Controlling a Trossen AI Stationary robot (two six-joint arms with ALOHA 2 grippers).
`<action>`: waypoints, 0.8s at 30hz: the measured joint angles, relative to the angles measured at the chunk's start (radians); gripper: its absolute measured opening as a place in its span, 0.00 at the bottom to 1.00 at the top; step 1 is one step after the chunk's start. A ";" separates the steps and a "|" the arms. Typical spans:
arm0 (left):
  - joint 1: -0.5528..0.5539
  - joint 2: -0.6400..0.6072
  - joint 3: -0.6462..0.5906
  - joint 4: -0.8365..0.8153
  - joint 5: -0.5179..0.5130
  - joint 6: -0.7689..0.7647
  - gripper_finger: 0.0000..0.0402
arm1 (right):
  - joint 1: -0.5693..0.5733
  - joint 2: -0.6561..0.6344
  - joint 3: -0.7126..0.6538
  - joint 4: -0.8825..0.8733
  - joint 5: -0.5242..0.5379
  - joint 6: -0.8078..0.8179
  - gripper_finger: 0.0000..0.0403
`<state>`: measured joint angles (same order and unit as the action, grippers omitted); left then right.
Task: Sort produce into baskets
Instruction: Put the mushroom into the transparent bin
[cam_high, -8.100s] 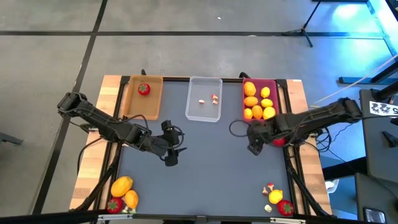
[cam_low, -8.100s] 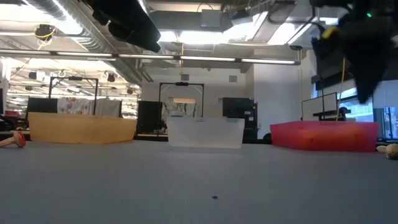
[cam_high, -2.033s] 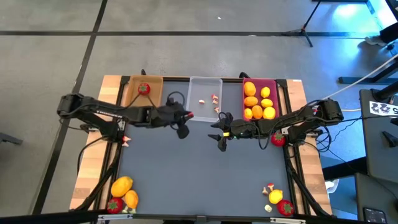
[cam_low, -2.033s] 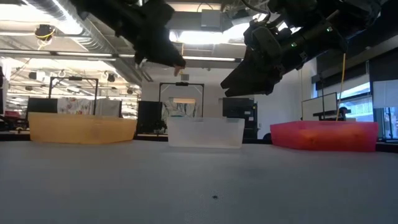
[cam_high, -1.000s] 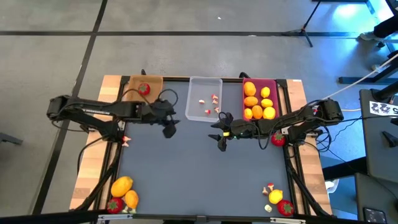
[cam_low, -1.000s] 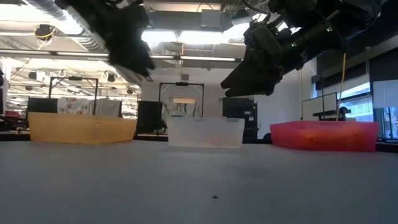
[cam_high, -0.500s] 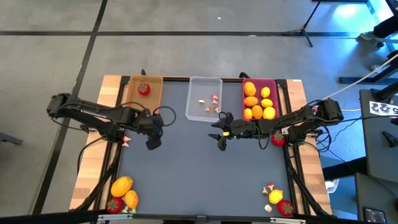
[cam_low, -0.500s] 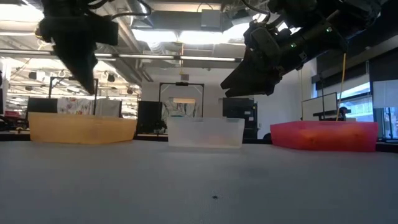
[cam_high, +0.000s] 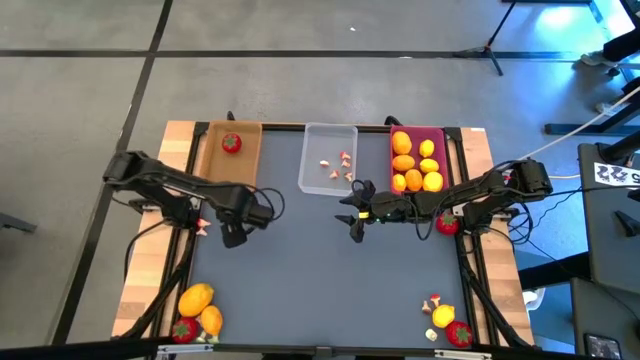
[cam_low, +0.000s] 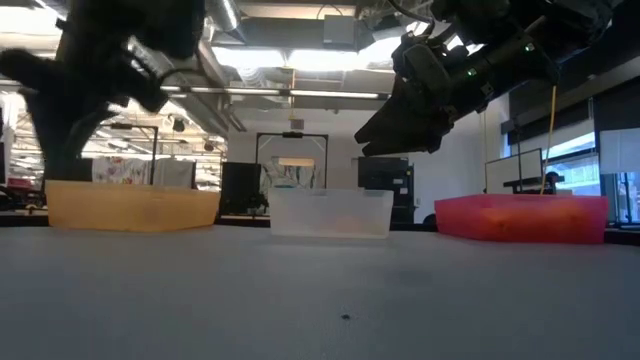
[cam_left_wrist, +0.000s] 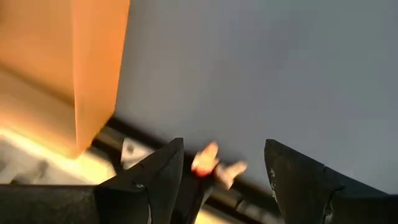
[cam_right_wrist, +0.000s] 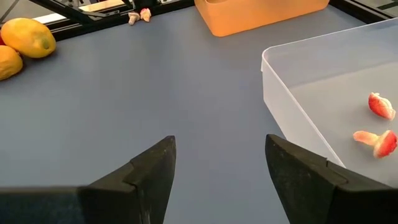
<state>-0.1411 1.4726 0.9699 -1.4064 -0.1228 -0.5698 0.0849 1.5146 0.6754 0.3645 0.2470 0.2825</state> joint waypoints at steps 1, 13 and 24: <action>0.003 0.025 0.000 -0.015 0.008 0.000 0.55 | 0.000 0.000 0.000 0.000 0.000 0.000 0.60; 0.082 0.237 -0.042 -0.040 0.058 0.054 0.55 | 0.000 0.000 0.000 -0.002 -0.003 -0.001 0.60; 0.093 0.324 -0.135 0.020 0.115 0.160 0.55 | 0.000 0.000 0.000 -0.013 -0.003 -0.001 0.60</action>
<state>-0.0485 1.7965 0.8353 -1.3865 -0.0078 -0.4103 0.0849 1.5146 0.6758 0.3517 0.2440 0.2817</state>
